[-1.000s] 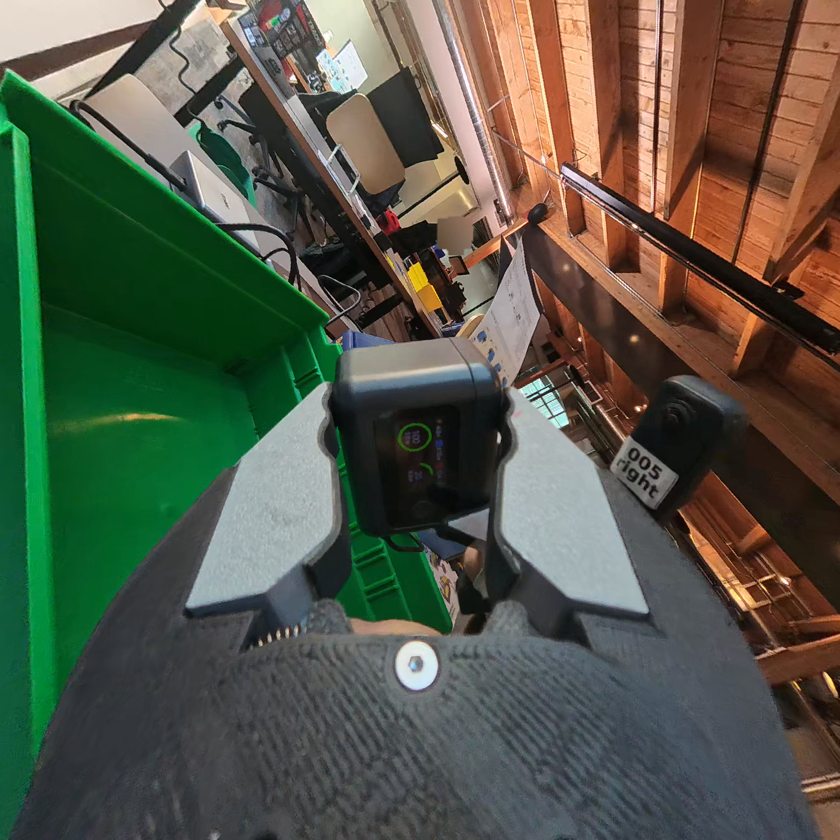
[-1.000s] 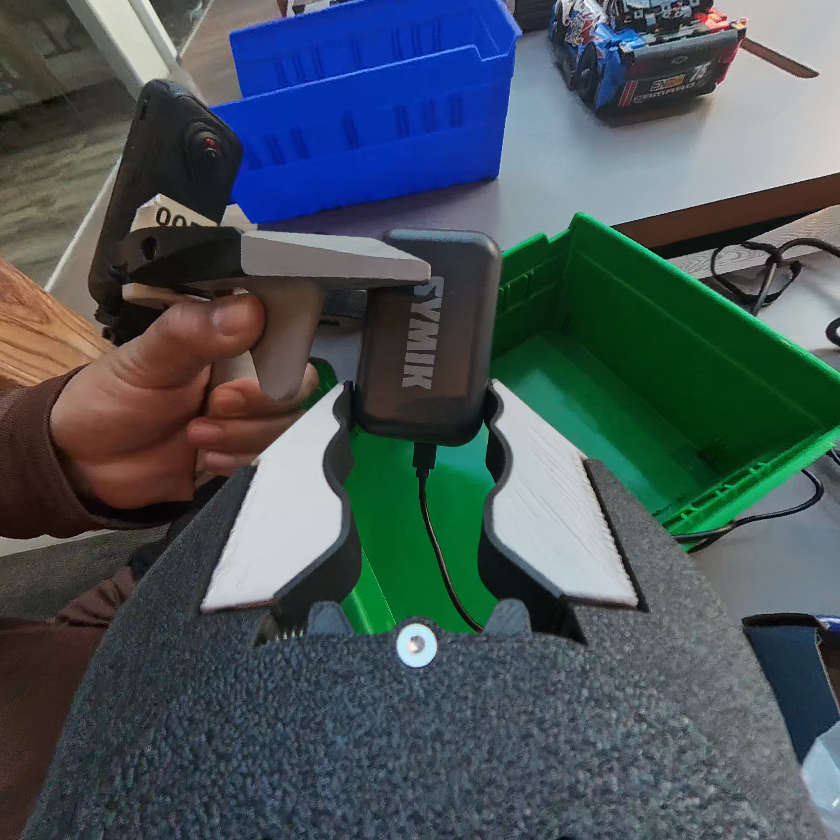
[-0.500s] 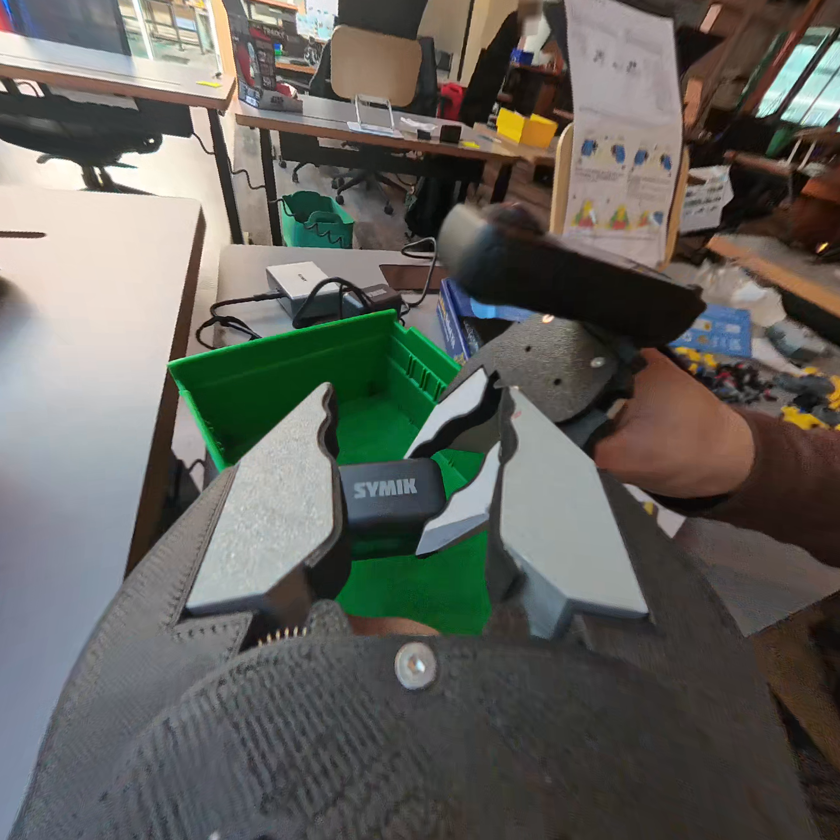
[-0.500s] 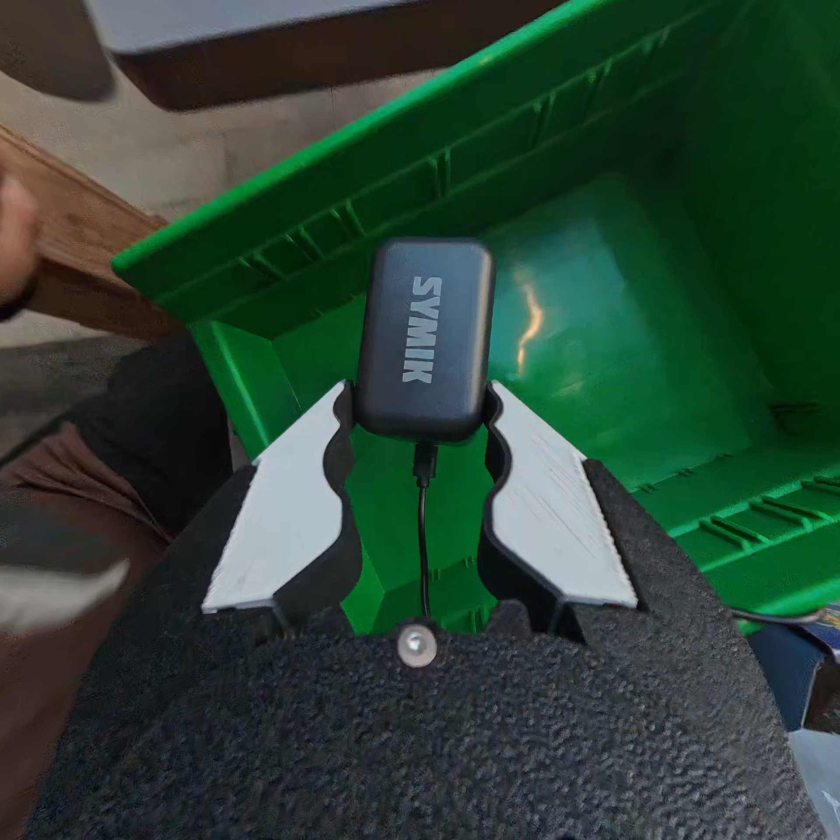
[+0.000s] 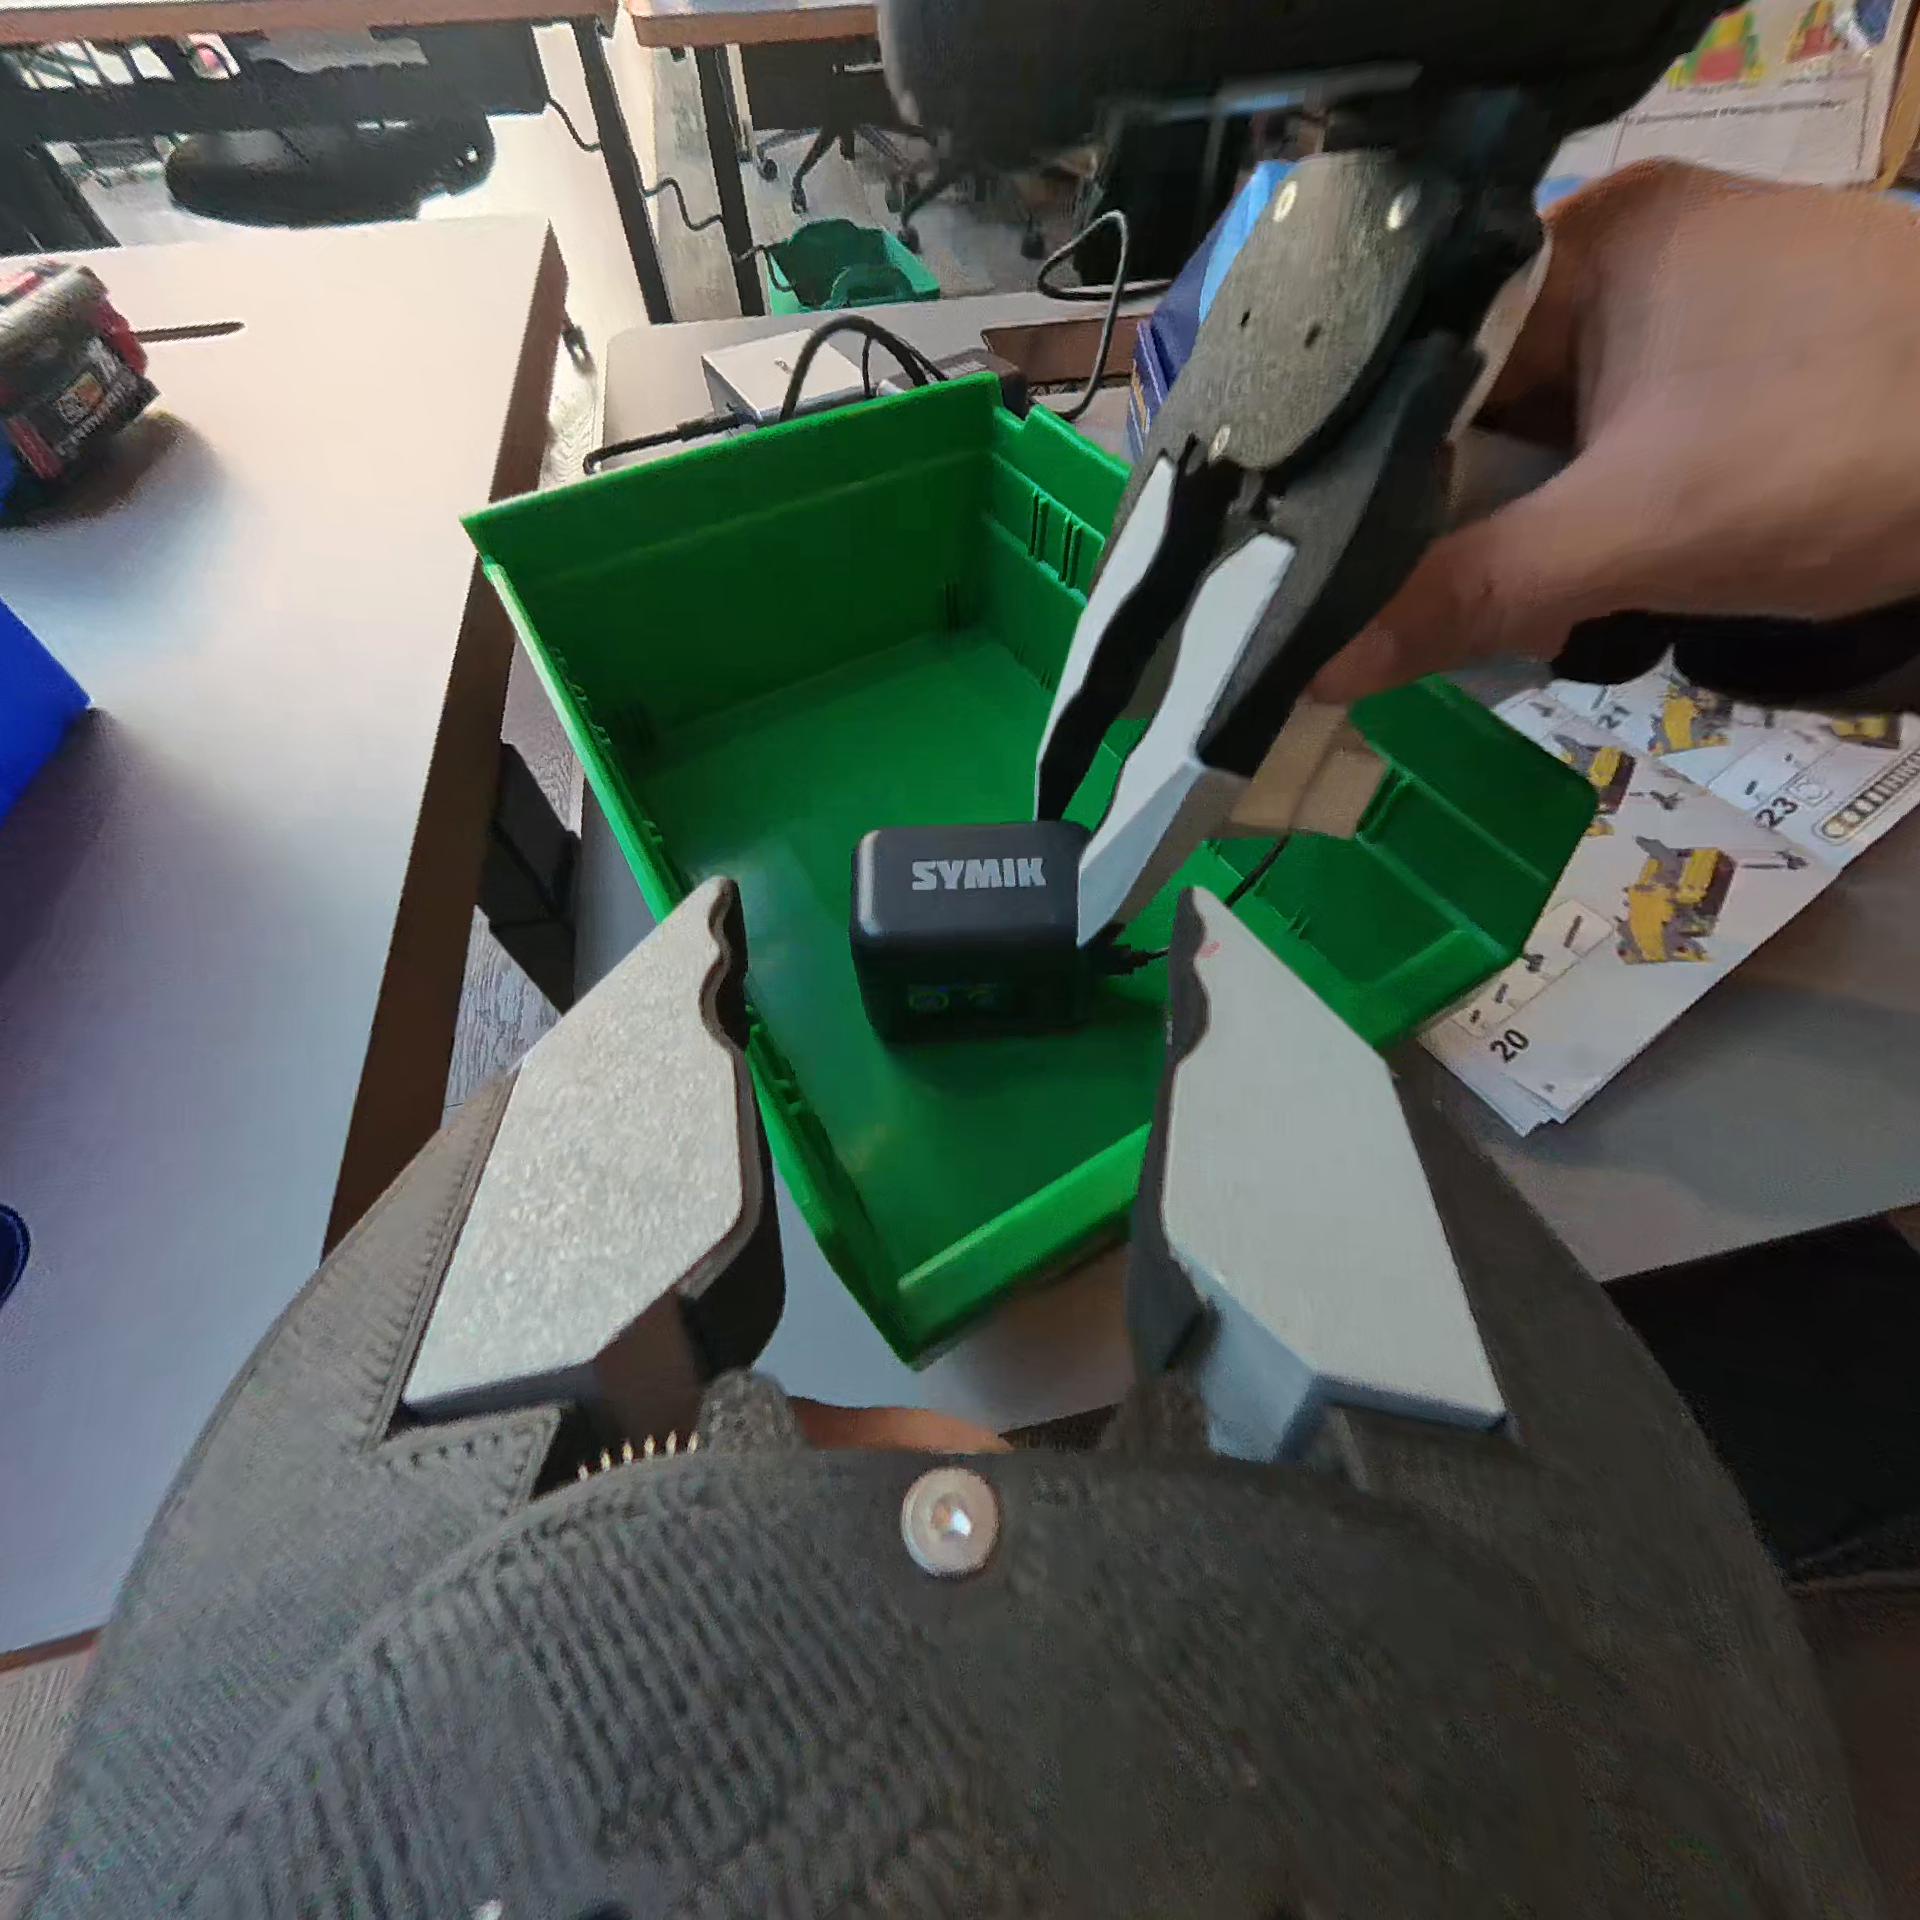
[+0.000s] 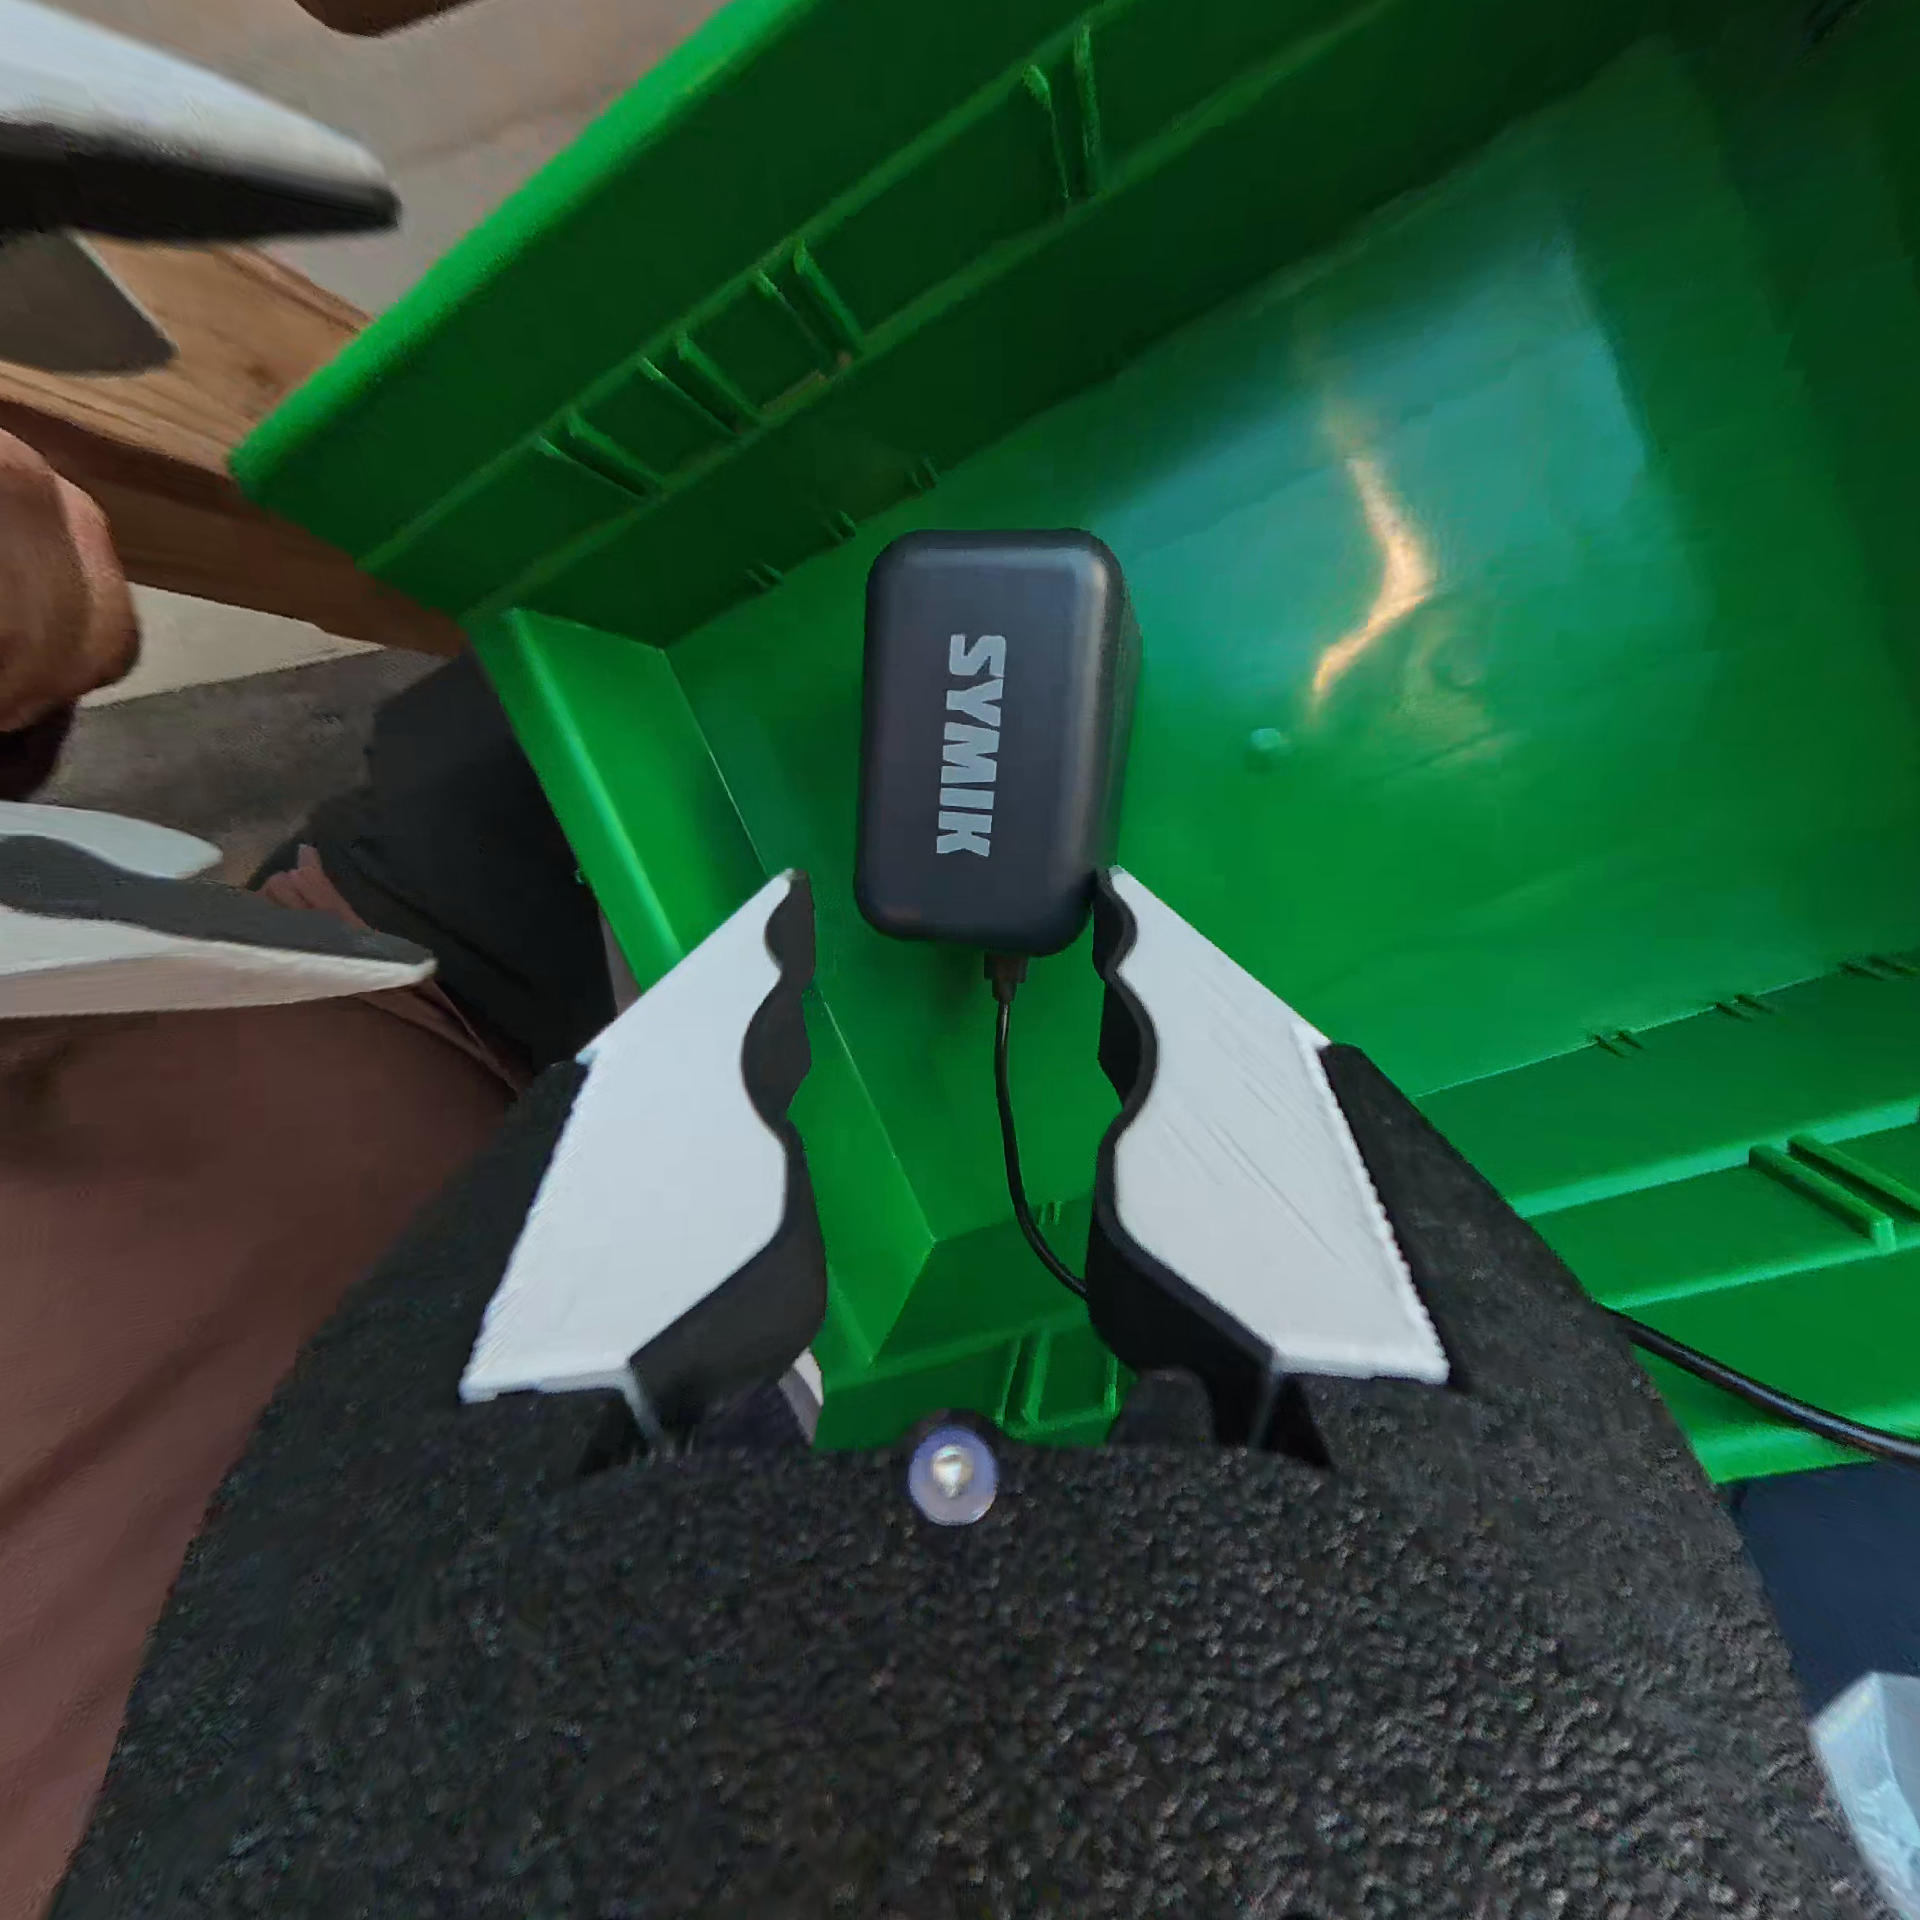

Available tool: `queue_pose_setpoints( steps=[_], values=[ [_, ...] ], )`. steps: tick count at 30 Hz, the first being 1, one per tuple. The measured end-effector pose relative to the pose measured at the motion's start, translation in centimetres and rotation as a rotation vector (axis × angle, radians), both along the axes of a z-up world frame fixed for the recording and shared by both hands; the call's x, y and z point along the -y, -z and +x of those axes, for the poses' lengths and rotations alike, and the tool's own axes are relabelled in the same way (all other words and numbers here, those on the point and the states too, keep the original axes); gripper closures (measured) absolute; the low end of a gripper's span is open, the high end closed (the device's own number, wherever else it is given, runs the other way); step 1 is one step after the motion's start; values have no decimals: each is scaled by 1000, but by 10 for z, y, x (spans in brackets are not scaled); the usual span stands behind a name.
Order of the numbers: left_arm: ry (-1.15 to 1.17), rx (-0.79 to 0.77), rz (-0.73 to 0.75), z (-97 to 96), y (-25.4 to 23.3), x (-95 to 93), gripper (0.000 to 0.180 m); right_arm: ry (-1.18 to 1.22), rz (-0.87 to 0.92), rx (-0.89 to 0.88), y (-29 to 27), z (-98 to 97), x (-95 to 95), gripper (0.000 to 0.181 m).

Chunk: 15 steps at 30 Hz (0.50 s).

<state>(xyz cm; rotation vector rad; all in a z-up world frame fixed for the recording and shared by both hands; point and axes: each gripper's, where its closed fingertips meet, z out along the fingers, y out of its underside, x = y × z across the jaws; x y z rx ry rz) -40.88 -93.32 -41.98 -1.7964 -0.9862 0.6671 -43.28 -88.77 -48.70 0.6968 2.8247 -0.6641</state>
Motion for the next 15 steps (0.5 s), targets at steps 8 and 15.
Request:
queue_pose_setpoints(
  steps=[8,15],
  values=[
    [4,27,-154,2,36,-1,101,-11,25,-116,-8,-5,0,128],
    [562,-12,-626,29,16,-30,104,-18,-86,-288,-52,5,-33,130]
  ],
)
